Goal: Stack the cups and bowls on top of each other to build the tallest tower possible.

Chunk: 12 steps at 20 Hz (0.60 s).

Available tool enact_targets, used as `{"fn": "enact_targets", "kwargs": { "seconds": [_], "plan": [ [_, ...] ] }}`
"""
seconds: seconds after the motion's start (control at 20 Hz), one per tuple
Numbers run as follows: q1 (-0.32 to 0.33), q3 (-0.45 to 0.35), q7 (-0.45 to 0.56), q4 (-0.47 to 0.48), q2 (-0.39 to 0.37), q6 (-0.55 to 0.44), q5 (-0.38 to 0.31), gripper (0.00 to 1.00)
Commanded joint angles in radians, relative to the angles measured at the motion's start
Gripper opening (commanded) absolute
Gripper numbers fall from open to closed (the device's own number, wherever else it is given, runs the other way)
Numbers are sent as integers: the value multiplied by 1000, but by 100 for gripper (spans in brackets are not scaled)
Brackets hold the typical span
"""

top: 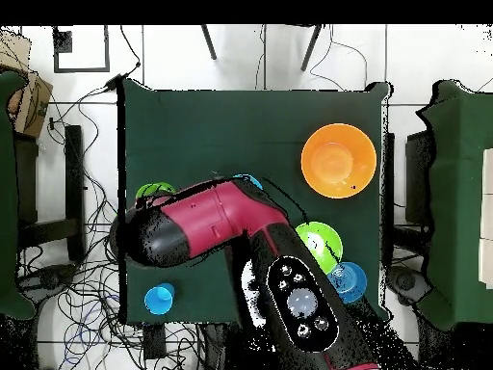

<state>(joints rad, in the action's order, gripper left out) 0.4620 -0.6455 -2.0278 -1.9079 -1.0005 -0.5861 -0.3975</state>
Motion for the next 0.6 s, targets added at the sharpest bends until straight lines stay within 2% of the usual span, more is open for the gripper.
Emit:
{"fn": "enact_targets", "kwargs": {
  "seconds": [0.05,0.25,0.6],
  "plan": [
    [31,-48,229,89,58,-157,-65,0],
    [59,-61,250,81,88,-170,-70,0],
    [93,-84,256,60,69,-167,-90,0]
  ]
}}
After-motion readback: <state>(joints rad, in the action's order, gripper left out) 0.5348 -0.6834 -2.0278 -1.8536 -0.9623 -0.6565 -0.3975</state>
